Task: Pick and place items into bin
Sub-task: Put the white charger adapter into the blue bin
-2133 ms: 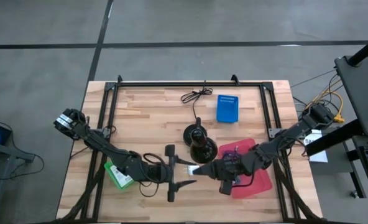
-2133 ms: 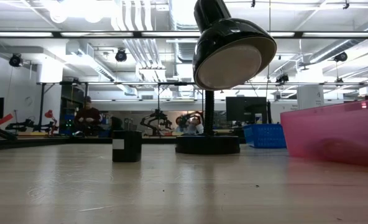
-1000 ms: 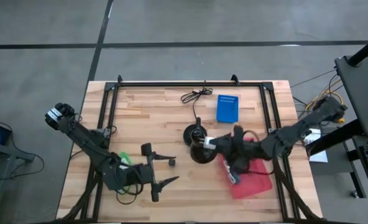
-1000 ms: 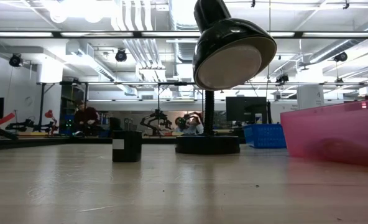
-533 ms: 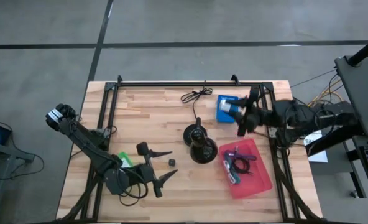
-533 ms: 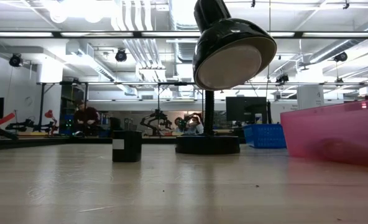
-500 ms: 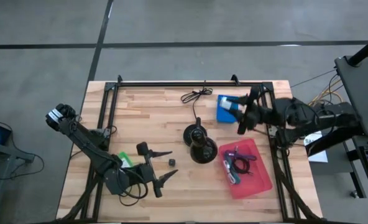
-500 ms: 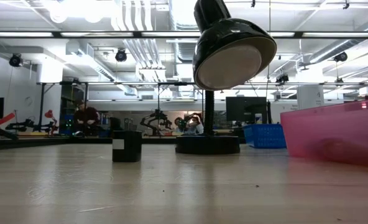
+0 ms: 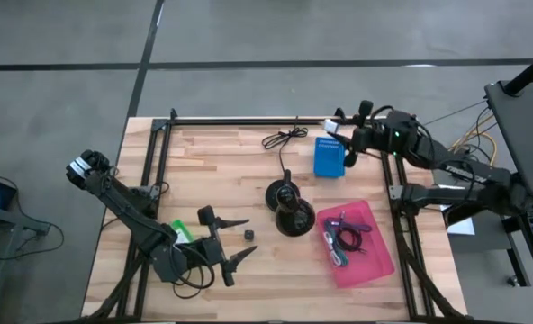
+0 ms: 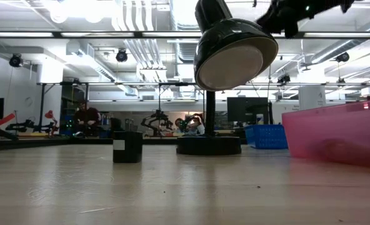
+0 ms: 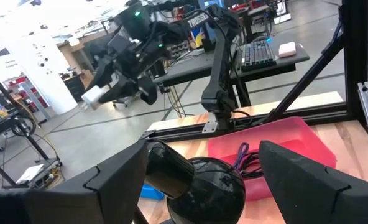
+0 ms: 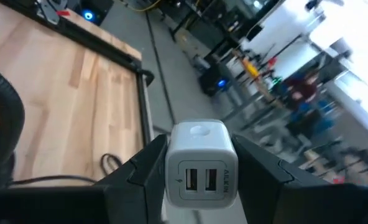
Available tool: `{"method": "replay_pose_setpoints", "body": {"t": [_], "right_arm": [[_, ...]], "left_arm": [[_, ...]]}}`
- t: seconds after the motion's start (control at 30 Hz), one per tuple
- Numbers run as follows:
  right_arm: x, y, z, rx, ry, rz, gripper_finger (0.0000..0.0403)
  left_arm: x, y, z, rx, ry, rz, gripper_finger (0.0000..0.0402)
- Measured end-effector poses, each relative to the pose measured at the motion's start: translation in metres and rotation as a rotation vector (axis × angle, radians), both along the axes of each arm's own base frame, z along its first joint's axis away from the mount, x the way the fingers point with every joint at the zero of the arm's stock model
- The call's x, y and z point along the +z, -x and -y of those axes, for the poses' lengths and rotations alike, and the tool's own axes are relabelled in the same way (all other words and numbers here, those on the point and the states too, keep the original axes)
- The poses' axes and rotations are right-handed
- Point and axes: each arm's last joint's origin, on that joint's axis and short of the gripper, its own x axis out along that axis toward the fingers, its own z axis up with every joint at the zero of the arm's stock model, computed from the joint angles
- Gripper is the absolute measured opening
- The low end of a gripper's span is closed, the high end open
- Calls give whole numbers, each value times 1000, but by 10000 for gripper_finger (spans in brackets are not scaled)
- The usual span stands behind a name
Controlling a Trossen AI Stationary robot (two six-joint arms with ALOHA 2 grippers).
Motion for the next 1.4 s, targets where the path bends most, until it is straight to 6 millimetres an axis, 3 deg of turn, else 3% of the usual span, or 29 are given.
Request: {"method": "replay_pose_setpoints", "body": {"t": [0.27,0.63,1.4], "right_arm": [[-19,1,38,-92,-176,-24,141],[-59,-11,71,-217,-391,-167,141],[-131,-22,99,-351,-695,-436,141]], "left_arm": [[-11,1,-1,12,-6,-5,290],[-11,1,-2,53,-4,4,290],[-14,2,-3,56,-8,-1,290]]}}
